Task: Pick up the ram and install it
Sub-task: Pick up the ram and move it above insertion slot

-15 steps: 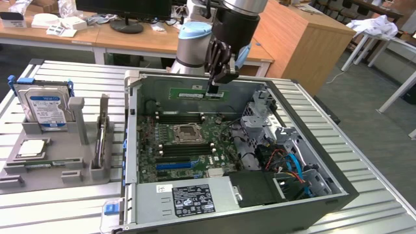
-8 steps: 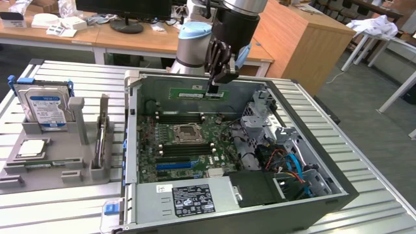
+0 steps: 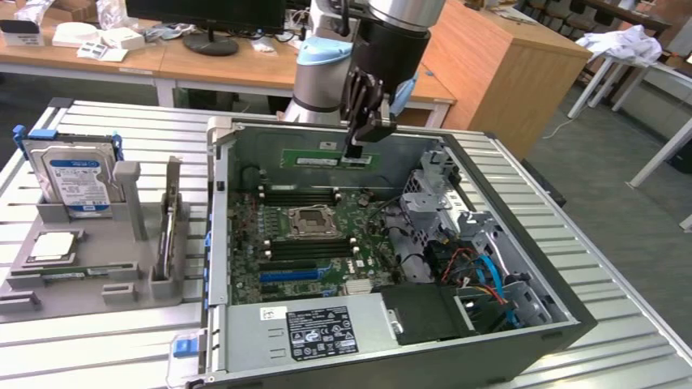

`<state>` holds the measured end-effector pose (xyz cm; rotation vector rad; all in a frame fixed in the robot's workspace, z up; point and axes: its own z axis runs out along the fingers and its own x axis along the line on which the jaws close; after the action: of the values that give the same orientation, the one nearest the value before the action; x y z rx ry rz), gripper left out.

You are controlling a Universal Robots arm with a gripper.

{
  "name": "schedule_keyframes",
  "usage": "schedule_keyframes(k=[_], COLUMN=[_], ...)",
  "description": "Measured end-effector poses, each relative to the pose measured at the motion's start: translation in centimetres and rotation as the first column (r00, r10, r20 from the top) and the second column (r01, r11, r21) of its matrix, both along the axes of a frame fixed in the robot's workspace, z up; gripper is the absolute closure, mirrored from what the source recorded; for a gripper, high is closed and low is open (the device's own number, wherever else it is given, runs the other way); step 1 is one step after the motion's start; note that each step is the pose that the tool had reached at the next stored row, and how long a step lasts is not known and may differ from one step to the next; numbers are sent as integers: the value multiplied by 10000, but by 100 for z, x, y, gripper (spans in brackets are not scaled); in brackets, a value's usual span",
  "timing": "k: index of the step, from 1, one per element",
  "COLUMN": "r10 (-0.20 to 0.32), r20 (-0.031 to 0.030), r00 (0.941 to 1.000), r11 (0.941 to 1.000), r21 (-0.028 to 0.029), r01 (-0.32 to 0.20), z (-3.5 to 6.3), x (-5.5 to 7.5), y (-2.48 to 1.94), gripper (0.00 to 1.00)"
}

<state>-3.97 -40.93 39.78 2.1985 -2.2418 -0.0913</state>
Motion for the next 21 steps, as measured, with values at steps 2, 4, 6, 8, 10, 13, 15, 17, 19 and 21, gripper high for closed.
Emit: schedule_keyframes(k=[2, 4, 6, 8, 10, 13, 15, 17, 19, 21], r10=[0, -1, 0, 0, 0, 0, 0, 0, 0, 0], r20=[4, 9, 13, 15, 18, 20, 23, 24, 25, 26], r00=[10000, 10000, 10000, 10000, 10000, 10000, 10000, 10000, 10000, 10000], r11=[10000, 10000, 10000, 10000, 10000, 10000, 10000, 10000, 10000, 10000], r21=[2, 1, 2, 1, 1, 0, 1, 1, 1, 0], r01=[0, 1, 0, 0, 0, 0, 0, 0, 0, 0], z=[-22, -48, -74, -99, -121, -153, -175, -197, -218, -238], x=[0, 0, 0, 0, 0, 0, 0, 0, 0, 0], y=[0, -1, -1, -2, -2, -2, -2, -2, -2, -2], gripper=[89, 89, 89, 89, 89, 89, 89, 89, 89, 89])
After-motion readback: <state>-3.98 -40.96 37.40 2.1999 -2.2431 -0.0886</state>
